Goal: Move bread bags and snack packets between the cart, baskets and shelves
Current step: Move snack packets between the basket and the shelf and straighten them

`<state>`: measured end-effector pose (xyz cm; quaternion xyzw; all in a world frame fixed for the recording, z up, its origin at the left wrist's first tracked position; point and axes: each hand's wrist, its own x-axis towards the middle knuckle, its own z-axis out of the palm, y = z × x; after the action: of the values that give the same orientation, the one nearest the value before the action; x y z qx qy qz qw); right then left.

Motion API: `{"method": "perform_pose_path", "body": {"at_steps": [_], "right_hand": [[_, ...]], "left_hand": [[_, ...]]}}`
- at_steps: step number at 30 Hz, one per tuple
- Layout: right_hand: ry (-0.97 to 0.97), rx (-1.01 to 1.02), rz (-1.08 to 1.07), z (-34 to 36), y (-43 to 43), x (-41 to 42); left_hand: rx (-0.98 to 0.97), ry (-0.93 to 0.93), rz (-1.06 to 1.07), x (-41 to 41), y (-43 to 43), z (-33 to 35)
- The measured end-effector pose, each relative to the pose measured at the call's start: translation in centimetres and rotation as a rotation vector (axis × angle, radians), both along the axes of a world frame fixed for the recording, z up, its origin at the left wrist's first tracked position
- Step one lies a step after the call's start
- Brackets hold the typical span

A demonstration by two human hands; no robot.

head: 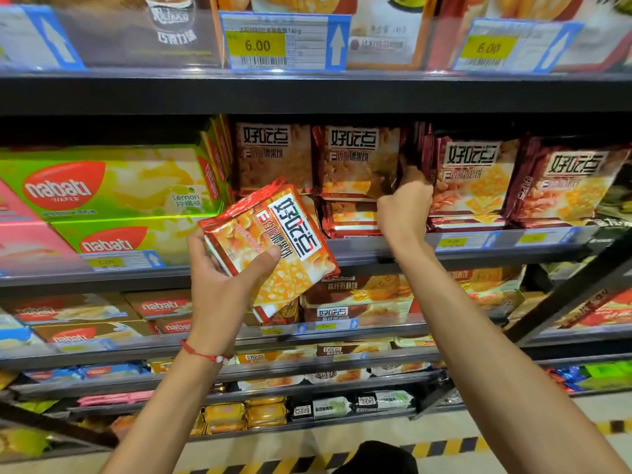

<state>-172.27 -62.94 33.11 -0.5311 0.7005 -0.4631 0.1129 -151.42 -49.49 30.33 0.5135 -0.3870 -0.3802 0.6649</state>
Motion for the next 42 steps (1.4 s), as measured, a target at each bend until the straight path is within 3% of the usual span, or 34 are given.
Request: {"method": "perform_pose_path", "body": {"at_steps": [3, 7, 10, 16, 20, 22, 30, 36, 42], "right_hand": [[0.034, 0.005, 0.06, 0.0, 0.6, -0.1], [0.097, -0.16, 0.203, -0.8, 2.5, -0.5], [-0.168, -0.252, 0.38, -0.8, 5.7, 0.0], [-0.715, 0.184, 0.763, -0.9, 9.6, 2.2], [-0.854, 0.141, 0.675, -0.7, 9.8, 2.4], [-0.908, 0.102, 0.606, -0.4, 9.6, 1.8], [-0.755, 0.002, 0.561, -1.3, 9.0, 1.4], [-0.301, -0.046, 0.595, -1.5, 8.3, 2.4], [-0.334, -0.064, 0.605, 0.2, 5.5, 3.6]], "left_hand": [[0.001, 0.045, 0.014, -0.2, -0.1, 0.0], [-0.022, 0.137, 0.026, -0.9, -0.3, 0.4], [-0.041, 0.213, 0.029, -1.6, -0.4, 0.9], [-0.052, 0.359, 0.071, -3.9, -1.6, 1.0], [-0.035, 0.426, 0.032, -5.0, -1.6, 1.1], [-0.014, 0.349, 0.005, -4.3, -1.4, 0.8], [-0.099, -0.162, 0.04, -2.3, -1.1, 0.0], [-0.102, -0.361, 0.08, -2.0, -1.9, -0.6], [-0.135, -0.544, 0.154, -1.4, -3.5, 0.6]]}}
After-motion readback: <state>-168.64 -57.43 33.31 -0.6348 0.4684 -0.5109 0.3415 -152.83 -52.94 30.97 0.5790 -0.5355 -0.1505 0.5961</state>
